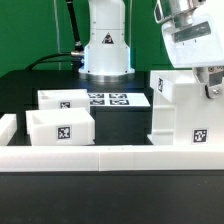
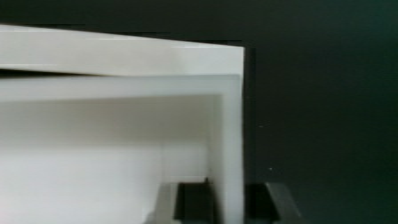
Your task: Assemble drawer
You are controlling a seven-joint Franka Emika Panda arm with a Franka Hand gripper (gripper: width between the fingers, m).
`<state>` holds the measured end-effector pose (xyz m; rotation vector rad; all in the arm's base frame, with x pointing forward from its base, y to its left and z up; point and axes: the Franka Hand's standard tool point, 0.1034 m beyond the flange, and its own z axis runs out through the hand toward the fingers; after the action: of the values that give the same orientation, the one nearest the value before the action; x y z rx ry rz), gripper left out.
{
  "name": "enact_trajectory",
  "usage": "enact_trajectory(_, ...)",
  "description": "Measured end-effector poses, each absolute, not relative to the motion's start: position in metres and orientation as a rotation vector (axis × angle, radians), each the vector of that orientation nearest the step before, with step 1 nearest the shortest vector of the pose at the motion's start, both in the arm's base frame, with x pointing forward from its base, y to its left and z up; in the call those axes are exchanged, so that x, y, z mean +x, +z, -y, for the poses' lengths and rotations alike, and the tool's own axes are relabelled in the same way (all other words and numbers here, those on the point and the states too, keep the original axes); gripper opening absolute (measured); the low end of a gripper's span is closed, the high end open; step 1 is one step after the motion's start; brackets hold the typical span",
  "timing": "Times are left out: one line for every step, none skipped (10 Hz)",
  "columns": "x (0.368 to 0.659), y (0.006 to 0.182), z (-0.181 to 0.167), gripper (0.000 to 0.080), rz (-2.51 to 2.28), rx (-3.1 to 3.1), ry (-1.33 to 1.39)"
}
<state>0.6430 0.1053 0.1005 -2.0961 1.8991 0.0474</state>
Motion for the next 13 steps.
enact_trajectory(0.644, 0.101, -0.105, 0.0168, -1.895, -2.097, 0.044)
enact_trajectory(0.643, 0.104, -0.103, 0.0304, -1.821, -2.157, 0.013)
enact_trajectory(0.635, 0.105, -0.096, 0.0486, -1.718, -2.241, -0.029)
enact_trajectory(0.627, 0.111, -0.092, 0.0595, -1.635, -2.308, -0.034)
enact_trajectory(0.622, 0.123, -0.084, 0.0595, -1.541, -2.37, -0.053)
enact_trajectory(0.616, 0.132, -0.076, 0.0639, -1.469, -2.414, -0.076)
enact_trajectory(0.611, 0.142, -0.067, 0.0647, -1.361, -2.478, -0.075)
enact_trajectory(0.61, 0.152, -0.055, 0.0647, -1.298, -2.507, -0.078)
enact_trajectory(0.611, 0.156, -0.05, 0.0647, -1.306, -2.499, -0.087)
enact_trajectory(0.611, 0.153, -0.052, 0.0649, -1.302, -2.504, -0.083)
enact_trajectory(0.61, 0.153, -0.053, 0.0649, -1.3, -2.505, -0.083)
enact_trajectory(0.608, 0.152, -0.052, 0.0649, -1.25, -2.545, -0.076)
enact_trajectory(0.601, 0.148, -0.045, 0.0649, -1.048, -2.685, -0.054)
